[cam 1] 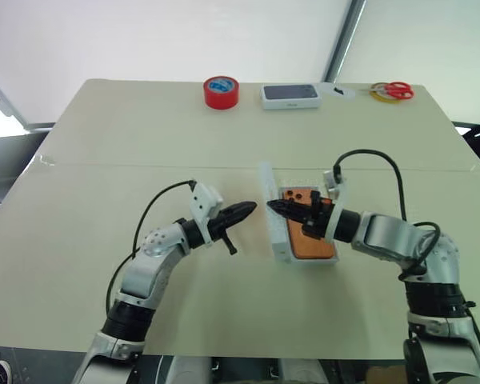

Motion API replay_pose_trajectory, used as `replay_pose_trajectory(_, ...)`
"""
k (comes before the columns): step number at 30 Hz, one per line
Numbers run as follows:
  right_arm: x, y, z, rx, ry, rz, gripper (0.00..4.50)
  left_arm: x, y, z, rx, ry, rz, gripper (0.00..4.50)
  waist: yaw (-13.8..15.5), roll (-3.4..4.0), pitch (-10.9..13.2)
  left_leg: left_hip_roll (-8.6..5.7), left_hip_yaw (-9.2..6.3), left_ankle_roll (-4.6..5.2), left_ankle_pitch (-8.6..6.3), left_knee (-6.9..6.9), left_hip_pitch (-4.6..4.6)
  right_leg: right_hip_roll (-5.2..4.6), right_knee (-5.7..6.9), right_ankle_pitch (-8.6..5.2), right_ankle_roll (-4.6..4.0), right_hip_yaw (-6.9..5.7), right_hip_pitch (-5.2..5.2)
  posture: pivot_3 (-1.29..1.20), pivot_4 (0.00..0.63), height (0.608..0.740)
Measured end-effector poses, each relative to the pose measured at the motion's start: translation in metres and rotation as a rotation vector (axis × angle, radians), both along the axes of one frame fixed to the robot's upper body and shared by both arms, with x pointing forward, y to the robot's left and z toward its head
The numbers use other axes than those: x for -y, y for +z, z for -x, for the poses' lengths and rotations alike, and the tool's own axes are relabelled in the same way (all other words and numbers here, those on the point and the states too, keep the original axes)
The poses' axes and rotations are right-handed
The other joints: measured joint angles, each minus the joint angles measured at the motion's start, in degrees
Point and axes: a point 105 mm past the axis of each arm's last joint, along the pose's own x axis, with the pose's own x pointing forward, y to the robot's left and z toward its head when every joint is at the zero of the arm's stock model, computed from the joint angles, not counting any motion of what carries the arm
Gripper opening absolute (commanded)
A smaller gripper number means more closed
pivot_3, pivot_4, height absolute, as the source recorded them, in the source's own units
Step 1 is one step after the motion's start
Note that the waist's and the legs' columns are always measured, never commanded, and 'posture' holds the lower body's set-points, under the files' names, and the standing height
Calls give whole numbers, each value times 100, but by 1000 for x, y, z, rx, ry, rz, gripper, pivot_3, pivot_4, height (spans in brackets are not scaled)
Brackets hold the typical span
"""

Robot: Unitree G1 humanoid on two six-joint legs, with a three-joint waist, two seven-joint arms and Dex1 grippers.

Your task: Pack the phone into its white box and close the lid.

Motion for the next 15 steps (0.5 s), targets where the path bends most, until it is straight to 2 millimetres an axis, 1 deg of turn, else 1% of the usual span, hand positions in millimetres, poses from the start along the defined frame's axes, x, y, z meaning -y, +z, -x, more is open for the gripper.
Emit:
replay_pose_trajectory(4,4,1,-1,7,-11,-10,0,10,-1,-4,-17,-19,19,64,-4,0,0,0,0,1,0,0,-1,-1,0,0,0,0,-1,0,150,730)
replay_pose_trajectory(7,7,1,-1,4,-19,-21,872,17,1,-7,-9,-27,29,0,-5,0,0,0,-1,1,0,0,-2,0,-1,0,0,0,-1,0,150,730)
replay_pose_trajectory(11,16,-6,-1,-18,-37,-15,2861,27,-1,-5,-20,-49,42,0,-10,0,1,0,0,2,-1,0,-8,-1,-4,0,0,0,-5,0,150,730)
replay_pose_trajectory(13,27,-5,-1,5,-45,20,2861,33,-4,-5,-32,-61,41,0,2,0,1,0,-1,3,-1,1,-9,0,-5,0,0,-1,-5,0,150,730)
replay_pose_trajectory(15,45,-1,-2,49,-62,84,2861,39,-3,-6,-31,-75,48,0,20,-1,2,0,-1,4,-2,4,-11,0,-7,1,1,-1,-4,0,150,730)
